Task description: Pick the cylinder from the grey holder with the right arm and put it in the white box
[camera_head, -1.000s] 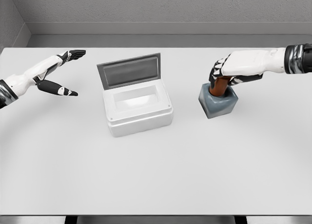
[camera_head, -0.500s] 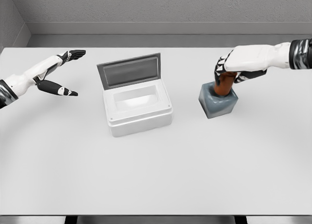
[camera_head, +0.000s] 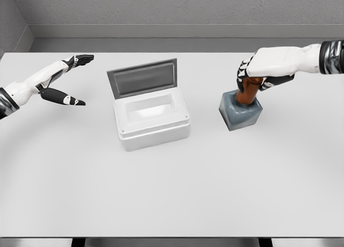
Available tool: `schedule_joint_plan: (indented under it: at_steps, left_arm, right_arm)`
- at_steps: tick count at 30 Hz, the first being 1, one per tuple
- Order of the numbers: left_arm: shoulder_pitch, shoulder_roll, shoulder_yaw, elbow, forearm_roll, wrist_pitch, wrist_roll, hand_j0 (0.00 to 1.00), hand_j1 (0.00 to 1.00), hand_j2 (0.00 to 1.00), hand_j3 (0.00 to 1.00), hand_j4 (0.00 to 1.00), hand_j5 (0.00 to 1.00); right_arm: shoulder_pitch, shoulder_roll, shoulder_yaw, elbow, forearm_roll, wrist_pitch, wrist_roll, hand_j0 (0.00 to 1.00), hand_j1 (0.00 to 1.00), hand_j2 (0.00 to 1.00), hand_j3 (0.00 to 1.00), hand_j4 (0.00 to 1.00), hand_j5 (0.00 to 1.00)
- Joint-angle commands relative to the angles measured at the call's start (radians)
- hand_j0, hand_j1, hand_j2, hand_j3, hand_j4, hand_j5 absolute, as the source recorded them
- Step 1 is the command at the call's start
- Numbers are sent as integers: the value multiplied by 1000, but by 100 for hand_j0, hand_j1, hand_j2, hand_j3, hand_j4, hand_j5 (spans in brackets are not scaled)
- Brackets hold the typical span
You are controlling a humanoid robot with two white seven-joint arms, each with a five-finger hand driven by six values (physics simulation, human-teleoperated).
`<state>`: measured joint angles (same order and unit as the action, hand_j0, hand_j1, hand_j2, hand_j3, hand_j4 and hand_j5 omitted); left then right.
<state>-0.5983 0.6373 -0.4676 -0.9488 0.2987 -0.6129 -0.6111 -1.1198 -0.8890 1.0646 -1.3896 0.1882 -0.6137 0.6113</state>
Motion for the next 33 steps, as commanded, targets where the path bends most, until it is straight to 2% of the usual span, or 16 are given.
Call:
schedule_joint_plan:
  at_steps: [1,12,18,33]
  left_arm:
    - [0,1,0,-1,8,2,0,100,100,100,100,100,100]
    - [0,1,1,-1,8,2,0,100,100,100,100,100,100]
    - [0,1,1,-1,10,2,0,100,100,100,100,100,100]
    - [0,1,1,-1,8,2,0,100,100,100,100,100,100]
  right_arm:
    - [0,-2,-3,0,-9,3,0,46,46,46,46,46,46]
    - [-21,2,-8,-3,-15,3,0,45,45,45,45,45,45]
    - [-38,1,-9,-48,-29,3,0,45,45,45,45,45,45]
    - [-61,28,-8,-68,-30,3,0,45,45,45,45,45,45]
